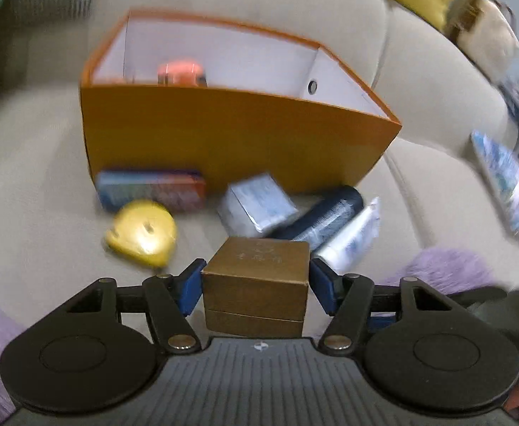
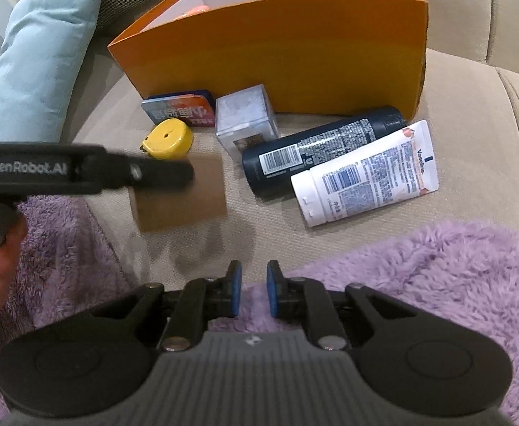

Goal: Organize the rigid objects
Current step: 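Grasp the brown square gift box with the left tool, then grasp the clear cube box with right tool while left tool holds the brown box, then carry brown box with left tool while right tool carries clear box into shoebox, then release the brown box with left tool while right tool releases the clear box, then withdraw both tools from the shoebox toward the remaining items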

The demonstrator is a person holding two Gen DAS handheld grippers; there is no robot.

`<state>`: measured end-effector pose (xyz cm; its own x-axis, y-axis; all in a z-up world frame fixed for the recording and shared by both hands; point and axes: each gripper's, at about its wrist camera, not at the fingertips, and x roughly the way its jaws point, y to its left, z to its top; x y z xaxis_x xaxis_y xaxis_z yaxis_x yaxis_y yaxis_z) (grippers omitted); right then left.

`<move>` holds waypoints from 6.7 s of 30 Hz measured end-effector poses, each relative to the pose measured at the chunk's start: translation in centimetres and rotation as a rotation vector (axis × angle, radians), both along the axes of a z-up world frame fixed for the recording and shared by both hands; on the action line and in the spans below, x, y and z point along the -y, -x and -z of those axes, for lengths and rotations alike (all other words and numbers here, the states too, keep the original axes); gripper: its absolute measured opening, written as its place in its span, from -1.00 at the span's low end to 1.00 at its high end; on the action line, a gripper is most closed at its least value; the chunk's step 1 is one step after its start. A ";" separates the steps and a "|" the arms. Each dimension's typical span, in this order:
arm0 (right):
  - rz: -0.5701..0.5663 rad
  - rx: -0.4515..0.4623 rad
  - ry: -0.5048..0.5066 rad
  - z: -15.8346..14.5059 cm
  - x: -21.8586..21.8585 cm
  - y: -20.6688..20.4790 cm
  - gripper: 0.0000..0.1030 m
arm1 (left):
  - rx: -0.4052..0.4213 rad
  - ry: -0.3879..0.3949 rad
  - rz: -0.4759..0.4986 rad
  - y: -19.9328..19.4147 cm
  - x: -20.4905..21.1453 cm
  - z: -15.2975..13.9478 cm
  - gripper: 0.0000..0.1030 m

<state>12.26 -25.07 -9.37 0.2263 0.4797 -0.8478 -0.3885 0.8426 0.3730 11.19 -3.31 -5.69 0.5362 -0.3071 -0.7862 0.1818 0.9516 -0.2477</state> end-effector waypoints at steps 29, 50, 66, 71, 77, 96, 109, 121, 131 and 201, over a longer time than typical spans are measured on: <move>0.175 0.002 -0.003 -1.5 -1.0 -1.9 -0.42 | -0.097 -0.031 -0.017 -0.8 -1.0 2.7 0.36; 0.022 0.068 0.128 -1.7 -9.0 -10.4 0.06 | -0.069 -0.042 -0.005 -2.9 -2.5 3.0 0.42; 0.022 0.052 0.128 -0.8 -9.4 -10.4 0.02 | -0.048 -0.112 -0.037 -3.0 -0.6 2.9 0.64; 0.045 0.051 0.105 -1.1 -9.0 -10.5 0.02 | -0.008 -0.158 -0.067 -3.0 0.3 2.3 0.66; 0.050 0.038 0.091 -1.0 -8.9 -10.6 0.01 | 0.036 -0.304 -0.032 -2.6 2.9 2.6 0.68; 0.115 0.111 -0.030 -5.8 -5.7 -8.6 -0.03 | 0.059 -0.264 -0.013 -1.9 1.5 -1.3 0.38; 0.213 0.208 -0.164 -14.4 -0.8 -12.6 -0.03 | 0.053 0.074 0.057 -10.0 -2.3 -12.9 0.38; 0.214 0.124 -0.004 -8.3 -2.8 -24.5 -0.04 | -0.164 0.057 0.028 -26.0 -0.2 -6.3 0.38; 0.128 0.117 0.108 -4.9 -5.4 -28.2 -0.04 | -0.193 0.059 -0.008 -30.4 1.6 -1.0 0.38; -0.325 0.270 0.307 -3.9 -7.4 -28.4 -0.42 | -0.058 -0.207 0.357 -24.3 3.3 -2.8 0.04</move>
